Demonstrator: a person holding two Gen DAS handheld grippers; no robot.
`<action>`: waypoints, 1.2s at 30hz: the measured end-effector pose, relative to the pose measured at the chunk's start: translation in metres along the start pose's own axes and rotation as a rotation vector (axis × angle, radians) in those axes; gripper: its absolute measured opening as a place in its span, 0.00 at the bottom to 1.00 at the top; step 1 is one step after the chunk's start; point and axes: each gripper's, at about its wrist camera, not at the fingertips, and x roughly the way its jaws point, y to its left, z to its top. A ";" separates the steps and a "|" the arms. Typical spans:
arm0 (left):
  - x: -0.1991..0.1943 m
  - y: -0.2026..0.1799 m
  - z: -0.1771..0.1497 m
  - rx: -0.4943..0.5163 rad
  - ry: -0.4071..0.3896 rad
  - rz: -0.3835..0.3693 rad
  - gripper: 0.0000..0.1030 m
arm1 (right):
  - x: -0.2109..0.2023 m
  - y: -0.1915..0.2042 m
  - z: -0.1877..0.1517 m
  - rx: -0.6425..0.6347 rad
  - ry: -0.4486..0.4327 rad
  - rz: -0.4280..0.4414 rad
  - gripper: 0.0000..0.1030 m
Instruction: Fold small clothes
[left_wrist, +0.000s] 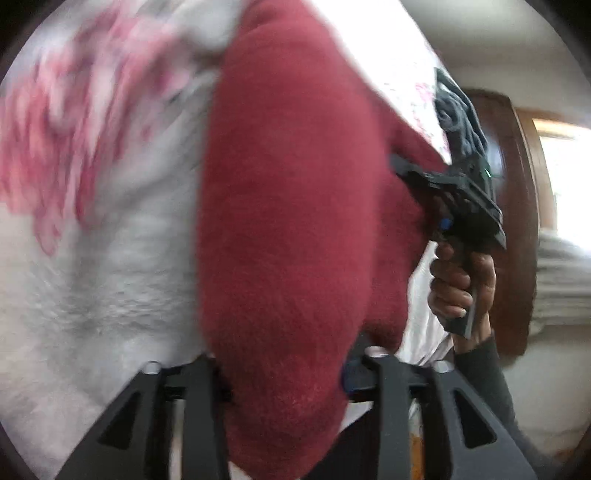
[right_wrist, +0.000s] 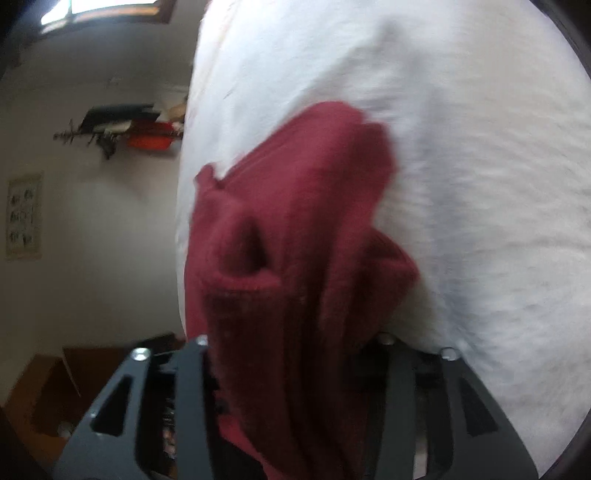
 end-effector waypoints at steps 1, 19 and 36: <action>-0.003 0.001 -0.001 -0.003 -0.008 0.006 0.55 | -0.009 -0.001 0.001 0.010 -0.026 -0.013 0.56; -0.003 -0.053 -0.047 0.264 -0.132 0.095 0.54 | -0.025 0.022 -0.041 -0.207 -0.222 -0.347 0.13; -0.022 -0.098 0.086 0.339 -0.212 0.185 0.53 | -0.040 0.050 -0.046 -0.323 -0.181 -0.373 0.07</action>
